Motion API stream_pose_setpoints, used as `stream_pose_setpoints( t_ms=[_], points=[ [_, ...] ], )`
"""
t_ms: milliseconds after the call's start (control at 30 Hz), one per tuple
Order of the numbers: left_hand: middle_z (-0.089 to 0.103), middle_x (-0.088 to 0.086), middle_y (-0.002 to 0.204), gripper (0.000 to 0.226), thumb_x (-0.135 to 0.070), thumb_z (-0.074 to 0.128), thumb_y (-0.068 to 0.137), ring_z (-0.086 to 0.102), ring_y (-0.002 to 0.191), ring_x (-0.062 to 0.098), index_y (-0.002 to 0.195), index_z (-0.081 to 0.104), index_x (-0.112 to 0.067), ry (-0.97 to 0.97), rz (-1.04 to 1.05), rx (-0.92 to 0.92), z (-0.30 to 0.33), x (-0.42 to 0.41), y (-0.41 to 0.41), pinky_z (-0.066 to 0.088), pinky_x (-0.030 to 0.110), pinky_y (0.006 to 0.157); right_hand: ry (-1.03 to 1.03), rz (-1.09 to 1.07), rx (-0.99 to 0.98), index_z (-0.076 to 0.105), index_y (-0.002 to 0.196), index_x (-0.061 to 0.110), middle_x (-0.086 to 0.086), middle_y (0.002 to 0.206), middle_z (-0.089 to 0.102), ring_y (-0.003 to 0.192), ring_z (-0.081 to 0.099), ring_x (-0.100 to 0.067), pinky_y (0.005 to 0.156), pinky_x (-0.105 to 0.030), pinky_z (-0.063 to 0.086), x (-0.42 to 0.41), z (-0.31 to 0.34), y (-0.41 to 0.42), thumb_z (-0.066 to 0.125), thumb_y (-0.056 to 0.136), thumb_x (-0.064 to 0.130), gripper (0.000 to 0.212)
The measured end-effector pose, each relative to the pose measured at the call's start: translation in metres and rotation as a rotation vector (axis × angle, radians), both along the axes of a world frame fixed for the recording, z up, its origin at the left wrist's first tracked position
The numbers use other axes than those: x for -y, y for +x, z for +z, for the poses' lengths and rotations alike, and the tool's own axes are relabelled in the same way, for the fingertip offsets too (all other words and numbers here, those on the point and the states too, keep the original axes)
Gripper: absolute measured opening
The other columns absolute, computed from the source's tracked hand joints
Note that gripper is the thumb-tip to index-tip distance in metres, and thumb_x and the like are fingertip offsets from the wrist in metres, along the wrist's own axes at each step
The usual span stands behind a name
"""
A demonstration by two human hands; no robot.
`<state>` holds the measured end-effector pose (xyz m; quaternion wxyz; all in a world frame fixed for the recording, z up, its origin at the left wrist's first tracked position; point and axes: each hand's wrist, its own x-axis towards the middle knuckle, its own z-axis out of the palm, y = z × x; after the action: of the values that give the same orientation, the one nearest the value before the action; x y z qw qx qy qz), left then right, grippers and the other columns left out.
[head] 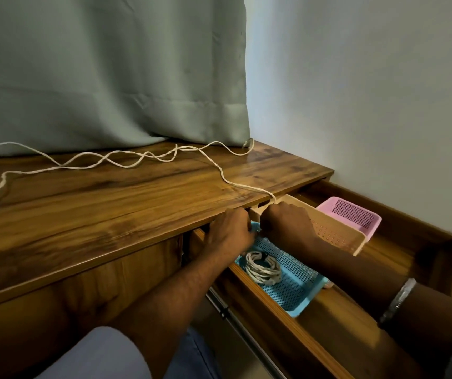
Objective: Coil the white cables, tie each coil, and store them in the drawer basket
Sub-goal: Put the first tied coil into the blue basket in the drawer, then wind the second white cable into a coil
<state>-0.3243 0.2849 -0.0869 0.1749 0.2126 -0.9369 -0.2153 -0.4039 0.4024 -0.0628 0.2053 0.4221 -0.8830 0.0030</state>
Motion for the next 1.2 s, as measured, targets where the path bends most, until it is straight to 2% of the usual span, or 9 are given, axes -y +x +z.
stream_pose_setpoints(
  t_ms=[300, 567, 667, 767, 867, 967, 1033, 1100, 1200],
  points=[
    [0.075, -0.005, 0.091, 0.019, -0.044, 0.068, 0.085, 0.07, 0.089, 0.019, 0.095, 0.076, -0.03, -0.119, 0.142, -0.263, 0.058, 0.079, 0.08, 0.055, 0.029, 0.072, -0.185, 0.174, 0.129, 0.079, 0.077, 0.033, 0.006, 0.073, 0.075, 0.069, 0.07, -0.017, 0.063, -0.035, 0.057, 0.07, 0.042, 0.042, 0.084, 0.077, 0.046, 0.014],
    [0.073, -0.011, 0.072, 0.017, -0.04, 0.069, 0.086, 0.071, 0.066, 0.013, 0.088, 0.076, -0.025, -0.148, 0.413, -0.31, 0.098, 0.2, 0.224, 0.06, 0.036, 0.068, -0.326, 0.505, 0.09, 0.081, 0.086, 0.033, 0.004, 0.085, 0.078, 0.087, 0.072, -0.024, 0.065, -0.032, 0.049, 0.197, 0.103, 0.128, 0.087, 0.078, 0.039, 0.012],
    [0.076, -0.008, 0.078, 0.023, -0.045, 0.065, 0.085, 0.072, 0.072, 0.013, 0.091, 0.078, -0.027, -0.276, 0.573, -0.373, 0.09, 0.226, 0.287, 0.058, 0.035, 0.068, -0.319, 0.636, 0.084, 0.081, 0.09, 0.03, 0.005, 0.087, 0.077, 0.09, 0.07, -0.021, 0.067, -0.03, 0.048, 0.241, 0.109, 0.17, 0.085, 0.079, 0.043, 0.017],
    [0.076, -0.009, 0.081, 0.02, -0.04, 0.063, 0.093, 0.069, 0.07, 0.01, 0.097, 0.076, -0.025, -0.474, 0.59, -0.639, 0.076, 0.231, 0.344, 0.056, 0.034, 0.065, -0.294, 0.768, 0.07, 0.08, 0.098, 0.031, 0.006, 0.094, 0.077, 0.097, 0.07, -0.021, 0.069, -0.028, 0.043, 0.277, 0.105, 0.208, 0.079, 0.085, 0.046, 0.02],
    [0.071, -0.001, 0.102, 0.02, -0.024, 0.068, 0.095, 0.064, 0.089, 0.014, 0.113, 0.069, -0.015, -0.605, 0.669, -0.756, 0.063, 0.23, 0.389, 0.053, 0.034, 0.079, -0.303, 0.913, 0.089, 0.078, 0.107, 0.033, 0.008, 0.098, 0.079, 0.101, 0.07, -0.021, 0.074, -0.029, 0.045, 0.309, 0.097, 0.236, 0.071, 0.091, 0.044, 0.021],
    [0.064, 0.0, 0.118, 0.039, -0.037, 0.069, 0.092, 0.06, 0.108, 0.016, 0.125, 0.06, -0.018, -0.26, 0.85, -0.53, 0.042, 0.246, 0.414, 0.05, 0.033, 0.09, -0.215, 0.995, 0.073, 0.075, 0.114, 0.034, 0.01, 0.107, 0.077, 0.102, 0.07, -0.021, 0.076, -0.031, 0.048, 0.336, 0.085, 0.257, 0.062, 0.094, 0.043, 0.026],
    [0.073, -0.008, 0.099, 0.015, -0.034, 0.063, 0.096, 0.068, 0.093, 0.013, 0.105, 0.069, -0.023, 0.014, 0.8, -0.46, 0.031, 0.255, 0.417, 0.051, 0.027, 0.073, -0.124, 1.041, 0.08, 0.073, 0.117, 0.034, 0.007, 0.113, 0.076, 0.103, 0.071, -0.022, 0.08, -0.032, 0.052, 0.35, 0.075, 0.265, 0.059, 0.091, 0.043, 0.031],
    [0.074, -0.01, 0.078, 0.021, -0.025, 0.056, 0.101, 0.067, 0.073, 0.007, 0.087, 0.071, -0.022, 0.039, 0.757, -0.427, 0.028, 0.264, 0.415, 0.043, 0.024, 0.061, -0.048, 1.079, 0.069, 0.072, 0.116, 0.033, 0.004, 0.113, 0.075, 0.103, 0.069, -0.025, 0.079, -0.033, 0.052, 0.36, 0.063, 0.267, 0.056, 0.089, 0.04, 0.032],
    [0.069, -0.003, 0.07, 0.029, -0.02, 0.049, 0.105, 0.062, 0.064, 0.01, 0.087, 0.071, -0.018, 0.185, 0.693, -0.544, 0.039, 0.284, 0.407, 0.046, 0.029, 0.062, 0.02, 1.141, 0.018, 0.068, 0.115, 0.031, 0.005, 0.114, 0.068, 0.1, 0.066, -0.03, 0.075, -0.037, 0.051, 0.366, 0.042, 0.262, 0.05, 0.092, 0.037, 0.029]
  ],
)
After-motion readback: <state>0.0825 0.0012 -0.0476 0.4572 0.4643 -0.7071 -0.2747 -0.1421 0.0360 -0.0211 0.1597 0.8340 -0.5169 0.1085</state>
